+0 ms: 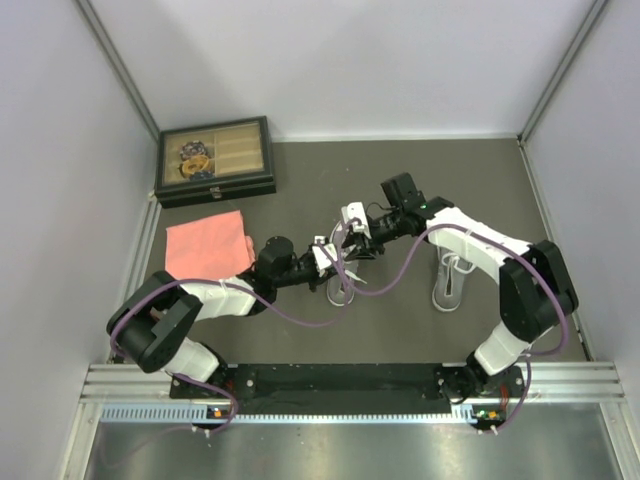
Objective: Tie the shoes
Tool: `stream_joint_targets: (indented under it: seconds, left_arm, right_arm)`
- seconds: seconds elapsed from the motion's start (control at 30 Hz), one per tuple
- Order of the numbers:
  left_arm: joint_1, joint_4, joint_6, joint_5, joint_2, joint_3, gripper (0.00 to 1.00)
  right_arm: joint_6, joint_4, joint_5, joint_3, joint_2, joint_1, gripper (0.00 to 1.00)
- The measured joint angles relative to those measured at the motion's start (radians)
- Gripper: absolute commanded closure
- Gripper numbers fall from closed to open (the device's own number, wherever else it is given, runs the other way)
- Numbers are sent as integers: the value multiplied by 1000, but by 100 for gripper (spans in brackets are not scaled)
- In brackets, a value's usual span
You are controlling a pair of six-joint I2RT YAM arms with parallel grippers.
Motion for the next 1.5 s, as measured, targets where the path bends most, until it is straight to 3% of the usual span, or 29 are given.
stream_joint_targets:
  seconds: [0.43,1.13,1.5]
  left_arm:
    - [1,0,10,8,0,0,90]
    - [2,-18,11,15,0,11,90]
    - [13,-30,11,26,0,15,90]
  right_arm:
    - [-240,-133,-47,11,39,2,65]
    - [-249,-140,-46,30,60,35,80]
    - [-257,-145,-42,37,60,51,80]
